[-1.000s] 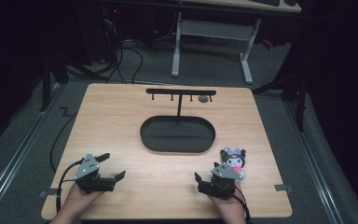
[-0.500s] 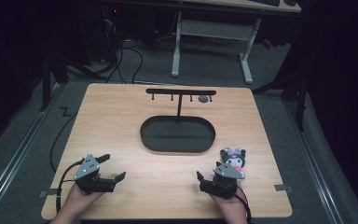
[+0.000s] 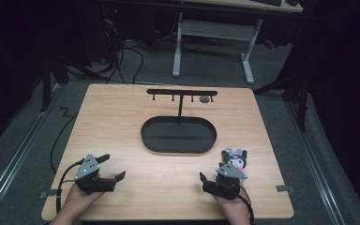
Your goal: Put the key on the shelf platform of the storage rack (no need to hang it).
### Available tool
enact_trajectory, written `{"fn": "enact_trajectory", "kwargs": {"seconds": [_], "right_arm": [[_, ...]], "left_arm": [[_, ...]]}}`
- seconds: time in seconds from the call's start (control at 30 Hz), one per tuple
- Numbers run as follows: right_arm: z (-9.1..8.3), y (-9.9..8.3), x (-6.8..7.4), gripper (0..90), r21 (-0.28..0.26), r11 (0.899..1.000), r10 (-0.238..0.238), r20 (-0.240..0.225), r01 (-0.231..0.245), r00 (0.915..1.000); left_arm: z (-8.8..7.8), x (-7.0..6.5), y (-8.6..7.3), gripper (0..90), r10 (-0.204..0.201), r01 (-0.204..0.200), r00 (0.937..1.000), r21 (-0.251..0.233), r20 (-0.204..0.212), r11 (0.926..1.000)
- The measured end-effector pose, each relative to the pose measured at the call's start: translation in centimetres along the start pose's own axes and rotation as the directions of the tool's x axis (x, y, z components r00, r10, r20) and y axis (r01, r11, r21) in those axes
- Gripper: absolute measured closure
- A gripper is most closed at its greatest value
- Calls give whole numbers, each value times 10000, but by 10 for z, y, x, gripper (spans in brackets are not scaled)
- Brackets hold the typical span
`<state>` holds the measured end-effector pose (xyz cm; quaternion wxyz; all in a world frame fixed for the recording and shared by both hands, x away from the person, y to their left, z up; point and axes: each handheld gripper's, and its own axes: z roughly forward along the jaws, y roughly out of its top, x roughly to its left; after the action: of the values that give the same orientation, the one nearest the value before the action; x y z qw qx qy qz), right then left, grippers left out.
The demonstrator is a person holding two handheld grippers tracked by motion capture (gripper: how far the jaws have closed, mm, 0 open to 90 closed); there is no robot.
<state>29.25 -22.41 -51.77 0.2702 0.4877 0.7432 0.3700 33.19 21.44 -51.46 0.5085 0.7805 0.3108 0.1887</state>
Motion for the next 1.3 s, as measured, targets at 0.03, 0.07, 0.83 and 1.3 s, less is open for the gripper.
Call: {"fn": "enact_trajectory", "kwargs": {"seconds": [0.03,0.07,0.83,1.3], "right_arm": [[-1,0,-1,167,0,10000,15,7,-15,10000],[-2,1,-3,167,-35,9999,108,-50,-108,9999],[2,4,3,165,697,9976,24,-528,13,9986],[-1,24,5,170,1999,9791,-209,-832,373,9963]], "left_arm": [[0,0,0,100,18,-18,10000,8,-13,10000],[0,0,0,101,18,-18,10000,8,-13,10000],[-3,-4,7,6,76,-71,9997,182,-251,9998],[3,-4,4,34,452,-432,9982,486,-393,9979]]}}
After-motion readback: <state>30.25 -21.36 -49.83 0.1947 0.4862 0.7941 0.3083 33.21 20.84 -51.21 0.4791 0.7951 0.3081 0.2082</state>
